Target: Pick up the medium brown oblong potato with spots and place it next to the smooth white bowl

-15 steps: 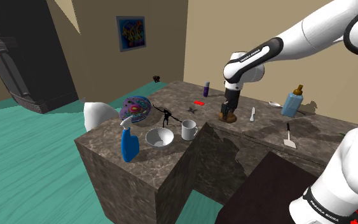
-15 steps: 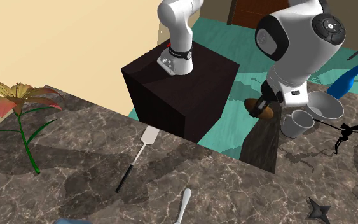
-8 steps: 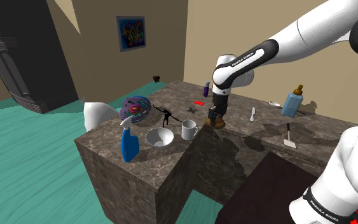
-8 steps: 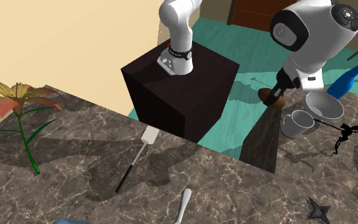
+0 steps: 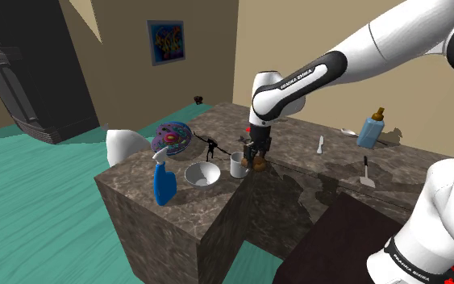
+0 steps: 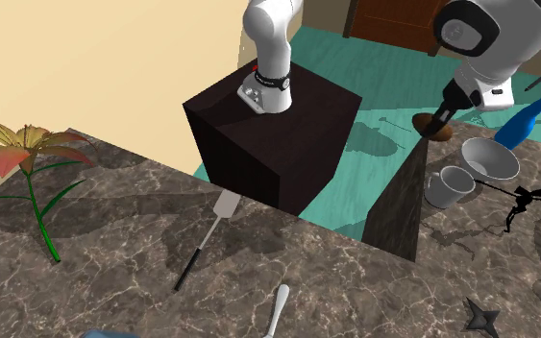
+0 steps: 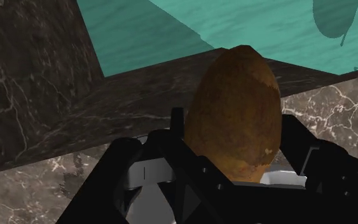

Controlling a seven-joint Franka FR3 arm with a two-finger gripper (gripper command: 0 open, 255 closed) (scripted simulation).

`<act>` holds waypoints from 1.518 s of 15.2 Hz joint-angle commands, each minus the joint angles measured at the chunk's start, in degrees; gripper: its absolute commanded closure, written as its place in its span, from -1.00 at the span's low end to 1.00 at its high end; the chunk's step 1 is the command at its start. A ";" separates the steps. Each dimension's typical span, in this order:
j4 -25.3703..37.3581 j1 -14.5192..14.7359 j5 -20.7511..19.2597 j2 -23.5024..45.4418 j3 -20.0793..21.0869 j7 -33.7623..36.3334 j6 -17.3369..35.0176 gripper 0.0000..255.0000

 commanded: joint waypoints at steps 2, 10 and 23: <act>2.74 2.17 0.52 1.78 1.81 3.88 -0.49 1.00; 11.25 7.67 1.29 7.88 5.94 13.41 -1.55 1.00; 17.89 10.94 2.20 16.85 8.42 18.27 1.58 1.00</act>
